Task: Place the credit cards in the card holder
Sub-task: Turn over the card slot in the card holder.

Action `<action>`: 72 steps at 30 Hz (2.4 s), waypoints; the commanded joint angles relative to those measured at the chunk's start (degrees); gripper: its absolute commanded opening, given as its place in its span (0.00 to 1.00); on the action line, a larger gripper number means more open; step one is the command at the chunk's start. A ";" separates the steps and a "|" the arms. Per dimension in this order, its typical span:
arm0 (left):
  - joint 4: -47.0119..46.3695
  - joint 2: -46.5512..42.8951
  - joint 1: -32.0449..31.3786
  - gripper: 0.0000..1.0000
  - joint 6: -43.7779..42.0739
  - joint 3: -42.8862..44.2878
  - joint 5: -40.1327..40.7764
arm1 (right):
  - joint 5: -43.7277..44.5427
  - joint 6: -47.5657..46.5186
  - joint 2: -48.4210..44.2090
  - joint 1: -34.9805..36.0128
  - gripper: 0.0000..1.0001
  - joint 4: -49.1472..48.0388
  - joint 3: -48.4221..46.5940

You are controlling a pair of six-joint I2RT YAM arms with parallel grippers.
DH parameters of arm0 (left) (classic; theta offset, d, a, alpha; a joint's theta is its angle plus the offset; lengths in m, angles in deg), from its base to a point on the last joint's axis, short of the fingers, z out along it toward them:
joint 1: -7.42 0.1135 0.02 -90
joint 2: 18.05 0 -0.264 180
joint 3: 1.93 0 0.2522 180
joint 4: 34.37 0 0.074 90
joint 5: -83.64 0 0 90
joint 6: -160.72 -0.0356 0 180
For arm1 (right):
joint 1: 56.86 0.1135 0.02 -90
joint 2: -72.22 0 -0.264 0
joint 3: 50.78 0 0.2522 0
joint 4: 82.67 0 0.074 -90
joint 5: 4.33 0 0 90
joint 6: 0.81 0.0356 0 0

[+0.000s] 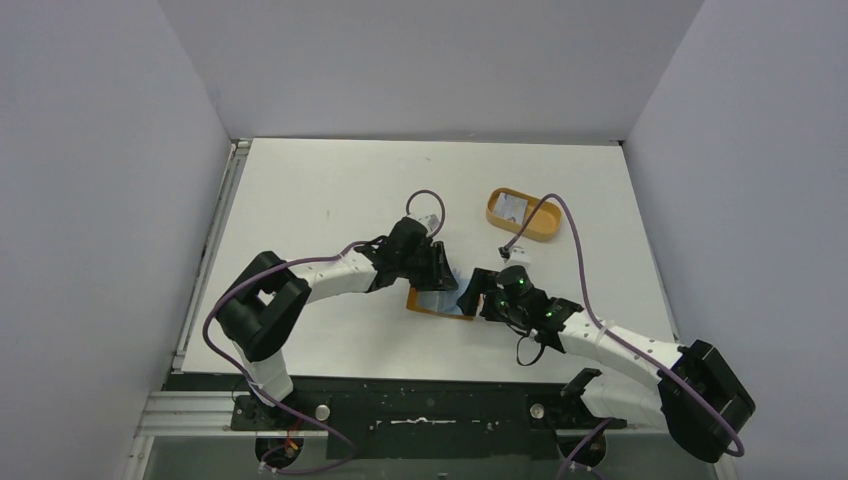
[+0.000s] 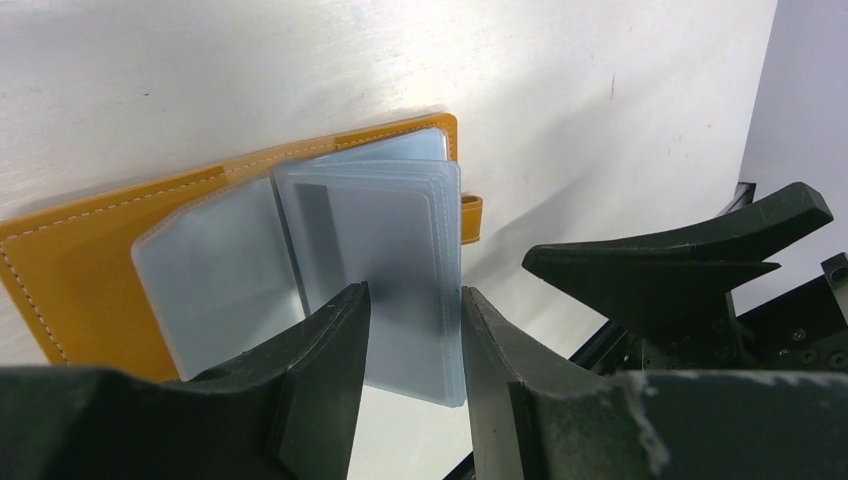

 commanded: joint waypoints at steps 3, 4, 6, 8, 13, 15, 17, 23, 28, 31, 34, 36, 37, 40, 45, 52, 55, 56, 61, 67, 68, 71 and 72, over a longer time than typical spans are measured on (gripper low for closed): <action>-0.61 -0.54 0.54 0.36 -0.63 -0.32 -0.18 | 5.85 2.29 -2.77 -0.99 0.75 1.30 -1.89; -0.60 -0.59 0.61 0.36 -0.62 -0.33 -0.18 | 5.91 2.61 -2.95 -1.31 0.75 1.36 -1.83; -0.54 -0.47 0.61 0.36 -0.64 -0.40 -0.18 | 5.11 3.15 -2.85 -2.14 0.75 0.63 -1.55; -0.65 -0.51 0.73 0.36 -0.56 -0.46 -0.16 | 3.75 3.34 -1.82 -2.78 0.74 -0.32 -1.78; -0.99 -0.57 0.83 0.33 -0.33 -0.52 -0.27 | 0.91 3.48 2.86 -3.02 0.69 -2.47 -3.23; -1.19 -0.67 0.82 0.32 -0.16 -0.59 -0.41 | 0.61 3.65 4.78 -2.94 0.66 -3.65 -3.69; -1.37 -0.79 0.85 0.30 -0.02 -0.75 -0.52 | -1.63 3.87 6.89 -2.85 0.64 -5.47 -4.29; -1.65 -1.25 1.17 0.27 0.07 -1.26 -0.77 | -2.44 3.84 12.63 -2.84 0.54 -6.10 -5.69; -1.40 -1.98 2.00 0.26 -0.18 -2.34 -0.80 | -0.89 3.81 14.55 -2.99 0.43 -4.30 -5.33; -0.44 -2.63 2.68 0.26 -0.75 -3.07 -0.52 | -0.29 3.53 15.67 -3.33 0.37 -1.97 -4.84; 1.86 -3.87 3.28 0.26 -1.71 -3.62 0.09 | -0.19 3.46 16.47 -3.45 0.34 -1.73 -4.46; 2.94 -4.74 3.46 0.26 -2.30 -3.95 0.69 | -0.10 3.15 16.82 -3.45 0.33 -1.49 -4.44; 3.38 -5.06 3.57 0.27 -2.61 -4.05 0.97 | -0.03 2.95 16.99 -3.44 0.31 -1.43 -4.59; 4.86 -6.12 3.68 0.29 -3.21 -4.27 1.68 | -0.01 2.46 17.64 -3.47 0.29 -1.22 -4.99; 5.88 -6.99 3.77 0.29 -3.84 -4.54 2.41 | -0.67 2.46 18.71 -3.44 0.27 -2.56 -4.73; 5.95 -7.08 3.89 0.26 -3.80 -4.74 2.60 | -1.75 3.57 12.75 -2.95 0.53 -7.52 -2.95; 5.91 -7.51 4.04 0.25 -3.89 -4.99 2.63 | -2.71 3.08 12.91 -2.56 0.63 -8.03 -4.44; 5.95 -7.65 4.11 0.25 -3.89 -5.05 2.63 | -3.05 2.95 13.79 -2.30 0.64 -7.83 -5.17; 5.87 -8.02 4.21 0.24 -3.91 -5.15 2.55 | -3.46 2.59 19.68 -1.17 0.63 -6.22 -9.05; 4.92 -7.89 4.22 0.23 -3.63 -5.72 2.04 | -3.01 2.41 24.04 0.52 0.62 -5.86 -11.88; 4.90 -7.82 4.22 0.23 -3.55 -5.76 2.02 | -2.83 2.27 24.86 0.62 0.61 -5.21 -12.50; 4.74 -7.94 4.24 0.23 -3.54 -5.82 1.94 | -1.93 1.52 27.81 1.07 0.54 -1.88 -14.51; 4.68 -7.92 4.30 0.23 -3.54 -5.85 1.93 | -1.40 1.39 28.51 1.26 0.49 -0.78 -14.98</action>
